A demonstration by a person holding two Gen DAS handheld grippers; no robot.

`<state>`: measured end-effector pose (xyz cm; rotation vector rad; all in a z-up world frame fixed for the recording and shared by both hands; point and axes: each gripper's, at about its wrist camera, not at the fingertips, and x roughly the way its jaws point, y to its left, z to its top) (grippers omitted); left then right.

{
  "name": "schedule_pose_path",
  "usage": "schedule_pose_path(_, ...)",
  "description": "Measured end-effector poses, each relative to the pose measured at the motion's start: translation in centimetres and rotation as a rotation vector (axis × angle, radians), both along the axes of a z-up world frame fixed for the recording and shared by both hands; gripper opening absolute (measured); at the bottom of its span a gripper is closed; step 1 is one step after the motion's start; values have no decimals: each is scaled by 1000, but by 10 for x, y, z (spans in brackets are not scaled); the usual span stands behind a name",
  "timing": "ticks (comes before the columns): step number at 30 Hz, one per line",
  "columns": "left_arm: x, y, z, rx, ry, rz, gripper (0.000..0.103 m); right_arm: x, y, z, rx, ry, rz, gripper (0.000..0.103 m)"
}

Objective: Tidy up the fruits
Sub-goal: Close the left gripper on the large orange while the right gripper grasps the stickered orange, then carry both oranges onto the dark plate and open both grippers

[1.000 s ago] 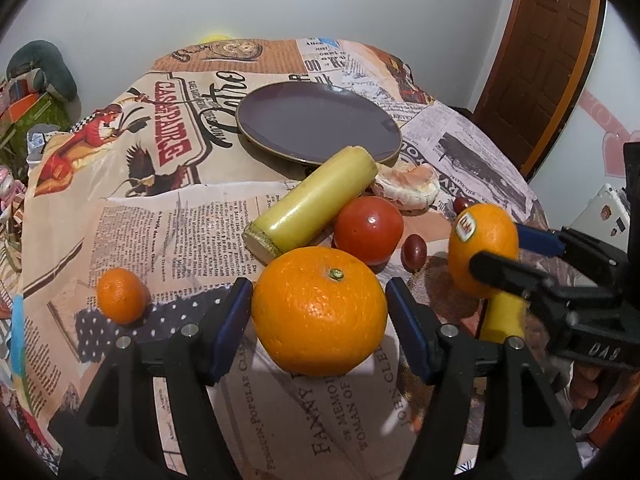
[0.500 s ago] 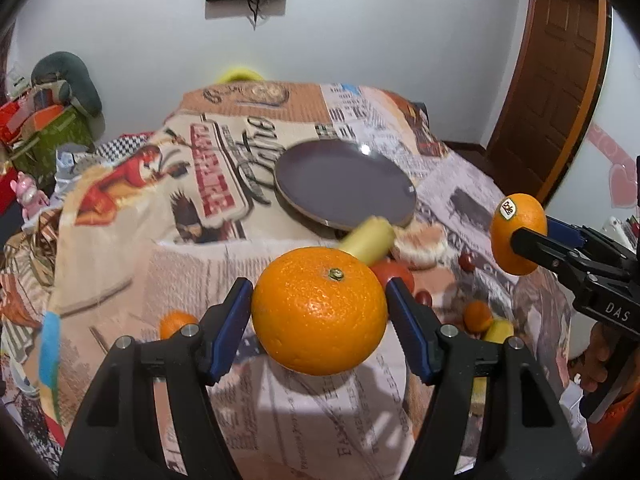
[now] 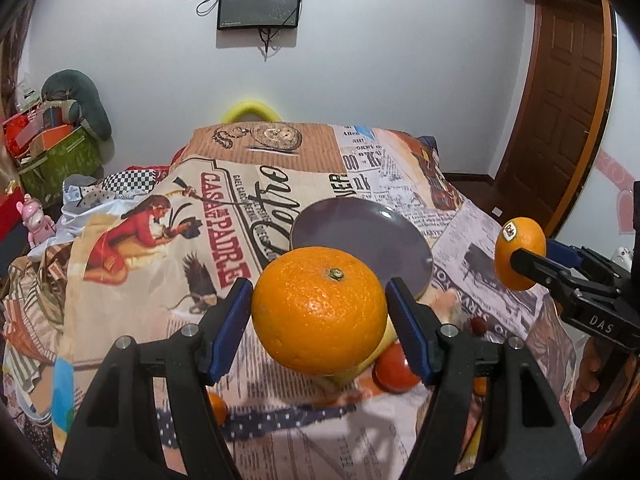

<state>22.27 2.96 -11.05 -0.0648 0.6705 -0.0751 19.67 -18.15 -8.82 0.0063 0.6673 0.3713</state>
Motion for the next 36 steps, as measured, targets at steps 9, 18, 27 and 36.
schedule_pose_path(9, 36, -3, -1, 7, -18, -6, 68, 29, 8, -10, -19, 13, 3, 61)
schedule_pose_path(18, 77, -3, -18, -17, 19, -4, 68, 54, 15, -23, -48, 20, 11, 61)
schedule_pose_path(27, 112, -12, -44, 22, 62, -21, 68, 82, 18, -37, -46, 44, 10, 61)
schedule_pose_path(36, 136, -15, -62, 27, 94, -37, 68, 107, 30, -54, -99, 78, 46, 61)
